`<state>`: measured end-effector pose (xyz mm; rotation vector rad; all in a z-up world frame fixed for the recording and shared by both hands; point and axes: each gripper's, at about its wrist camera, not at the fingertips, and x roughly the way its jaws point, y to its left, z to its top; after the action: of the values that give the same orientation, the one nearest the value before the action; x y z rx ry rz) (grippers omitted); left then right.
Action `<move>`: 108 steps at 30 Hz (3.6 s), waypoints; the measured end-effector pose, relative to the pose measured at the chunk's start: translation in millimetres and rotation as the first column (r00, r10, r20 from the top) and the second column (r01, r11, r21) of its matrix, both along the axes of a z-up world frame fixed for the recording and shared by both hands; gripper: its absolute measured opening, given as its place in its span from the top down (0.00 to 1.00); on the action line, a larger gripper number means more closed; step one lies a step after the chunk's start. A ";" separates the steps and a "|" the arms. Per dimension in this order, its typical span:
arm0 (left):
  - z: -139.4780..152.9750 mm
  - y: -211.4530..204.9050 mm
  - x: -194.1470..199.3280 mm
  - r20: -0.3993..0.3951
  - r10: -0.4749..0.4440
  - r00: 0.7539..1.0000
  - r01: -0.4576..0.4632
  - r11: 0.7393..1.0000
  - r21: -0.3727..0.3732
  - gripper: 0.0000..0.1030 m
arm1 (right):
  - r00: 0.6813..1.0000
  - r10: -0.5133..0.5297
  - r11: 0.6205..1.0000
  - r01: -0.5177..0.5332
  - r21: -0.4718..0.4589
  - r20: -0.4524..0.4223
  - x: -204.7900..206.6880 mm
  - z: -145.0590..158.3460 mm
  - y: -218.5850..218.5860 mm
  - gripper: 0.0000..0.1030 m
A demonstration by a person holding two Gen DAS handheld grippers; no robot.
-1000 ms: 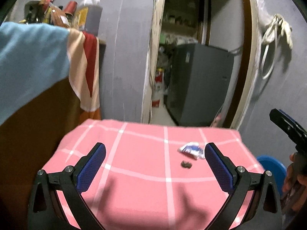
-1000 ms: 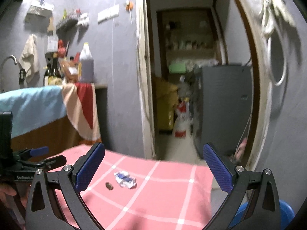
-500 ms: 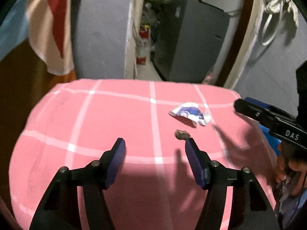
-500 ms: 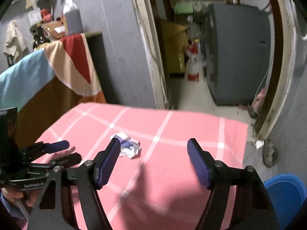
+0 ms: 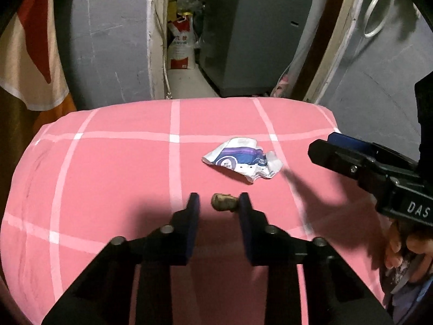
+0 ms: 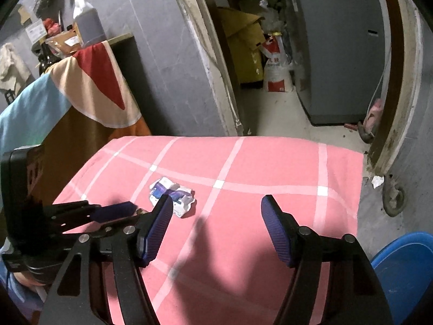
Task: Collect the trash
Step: 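Grasp the blue-white wrapper with the right tool while the left tool grasps the small stone, then carry the wrapper and stone over the blue bucket and open both tools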
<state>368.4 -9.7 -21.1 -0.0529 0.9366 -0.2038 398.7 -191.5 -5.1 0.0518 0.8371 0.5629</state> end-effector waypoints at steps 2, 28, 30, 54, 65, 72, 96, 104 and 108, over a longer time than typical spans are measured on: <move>0.7 -0.5 -1.3 0.002 -0.005 1.000 0.005 1.000 0.000 0.86 | 1.000 0.008 1.000 -0.008 -0.006 -0.002 0.8 -0.3 2.3 0.35; 6.1 59.6 -17.8 0.025 0.155 0.988 -0.153 0.985 -0.075 0.96 | 0.976 0.210 0.965 -0.216 -0.150 -0.056 8.7 -26.6 67.1 0.69; 8.3 60.0 -21.5 0.035 0.155 0.987 -0.152 0.985 -0.086 0.96 | 0.976 0.211 0.966 -0.216 -0.144 -0.053 7.2 -26.4 67.2 0.74; 98.7 1.7 -115.2 0.482 0.101 0.870 0.042 0.960 -0.276 0.96 | 0.890 -0.058 0.995 0.012 0.103 0.452 -138.6 64.8 -47.3 0.81; 124.8 -91.7 -139.5 0.564 -0.038 0.825 0.231 0.933 -0.275 0.96 | 0.790 -0.274 0.962 0.222 0.160 0.549 -195.4 82.3 -131.7 0.81; 120.1 -149.9 -138.8 0.542 -0.129 0.831 0.314 0.912 -0.265 0.96 | 0.764 -0.378 0.923 0.355 0.149 0.524 -215.9 72.9 -175.4 0.80; 43.5 -242.5 -92.1 0.218 -0.269 0.938 0.320 0.914 -0.250 0.96 | 0.806 -0.555 0.832 0.545 0.108 0.206 -193.5 20.1 -234.1 0.79; 29.4 -246.1 -89.8 0.183 -0.279 0.943 0.316 0.922 -0.222 0.96 | 0.800 -0.575 0.818 0.566 0.101 0.168 -188.8 15.2 -241.5 0.69; 27.2 -240.3 -89.6 0.175 -0.277 0.945 0.311 0.925 -0.216 0.91 | 0.794 -0.585 0.811 0.575 0.107 0.164 -188.3 15.2 -244.6 0.69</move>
<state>278.8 -250.0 6.1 -0.1199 0.7707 -0.5949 210.4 -436.1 10.1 0.2914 0.5746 -0.0002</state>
